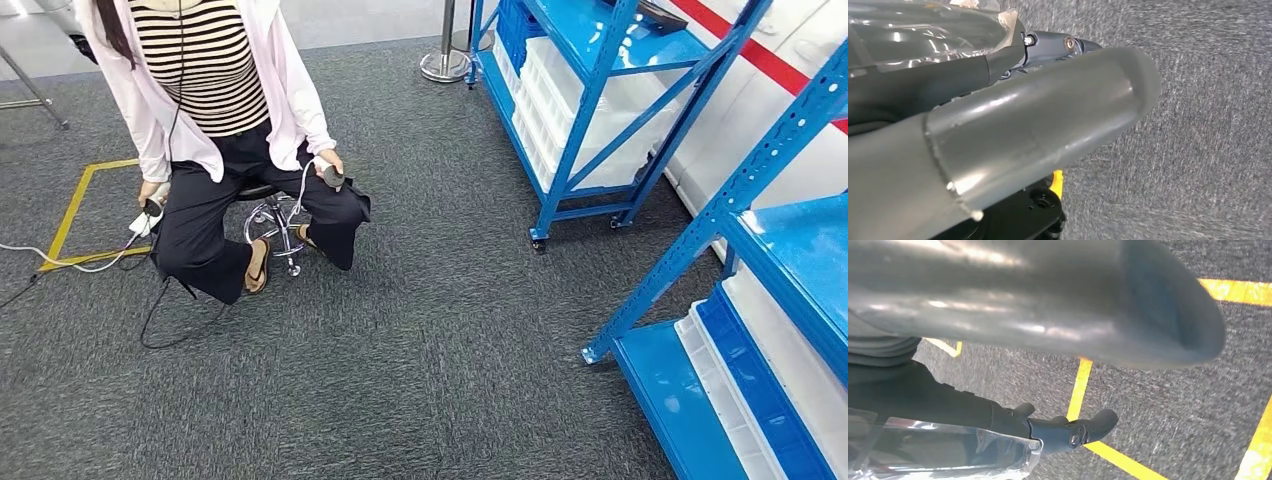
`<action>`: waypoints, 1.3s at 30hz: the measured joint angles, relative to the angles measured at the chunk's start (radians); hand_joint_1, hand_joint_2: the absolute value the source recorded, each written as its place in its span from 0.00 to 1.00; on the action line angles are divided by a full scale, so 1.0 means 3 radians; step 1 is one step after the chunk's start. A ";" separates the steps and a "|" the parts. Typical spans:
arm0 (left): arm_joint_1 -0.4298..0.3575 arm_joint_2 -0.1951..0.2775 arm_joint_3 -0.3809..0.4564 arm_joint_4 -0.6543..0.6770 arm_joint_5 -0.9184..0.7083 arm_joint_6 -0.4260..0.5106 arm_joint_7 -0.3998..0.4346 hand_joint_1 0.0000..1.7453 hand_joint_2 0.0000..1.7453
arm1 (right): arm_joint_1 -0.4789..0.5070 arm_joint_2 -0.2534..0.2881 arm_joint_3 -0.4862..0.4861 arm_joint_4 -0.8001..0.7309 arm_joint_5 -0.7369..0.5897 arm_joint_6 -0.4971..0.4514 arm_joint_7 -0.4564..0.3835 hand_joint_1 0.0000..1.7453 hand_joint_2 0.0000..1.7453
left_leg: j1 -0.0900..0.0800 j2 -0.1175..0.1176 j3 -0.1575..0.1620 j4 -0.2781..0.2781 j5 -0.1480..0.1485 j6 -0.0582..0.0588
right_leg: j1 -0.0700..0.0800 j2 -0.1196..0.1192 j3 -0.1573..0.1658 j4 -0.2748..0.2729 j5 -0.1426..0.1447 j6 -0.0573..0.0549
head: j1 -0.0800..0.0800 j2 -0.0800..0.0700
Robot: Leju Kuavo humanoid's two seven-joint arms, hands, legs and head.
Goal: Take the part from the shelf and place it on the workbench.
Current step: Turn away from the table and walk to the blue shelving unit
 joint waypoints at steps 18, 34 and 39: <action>-0.0006 0.0006 0.0001 0.0000 0.0005 -0.0001 -0.0017 0.00 0.00 | 0.0000 0.0013 -0.0004 0.0000 0.0002 -0.0003 -0.0005 0.00 0.00 | -0.0059 0.0240 0.0314 -0.0740 0.0304 0.0144 | 0.0017 -0.0299 -0.0081 0.0140 -0.0095 0.0186 | 0.0026 0.0000; -0.0009 0.0005 0.0000 0.0003 0.0005 0.0049 -0.0023 0.00 0.00 | -0.0012 0.0006 -0.0011 0.0000 0.0003 -0.0002 -0.0010 0.00 0.00 | 0.0006 -0.0174 0.0259 -0.0636 0.0299 0.0035 | 0.0034 0.0136 -0.0006 0.0035 -0.0017 0.0027 | -0.0003 0.0000; -0.0022 -0.0002 0.0000 0.0002 0.0005 0.0051 -0.0024 0.00 0.00 | 0.0007 0.0005 -0.0016 0.0000 0.0004 -0.0002 -0.0011 0.00 0.00 | -0.0025 -0.0061 0.0272 -0.0719 0.0336 0.0157 | 0.0026 0.0093 -0.0146 0.0172 -0.0079 0.0098 | 0.0004 0.0000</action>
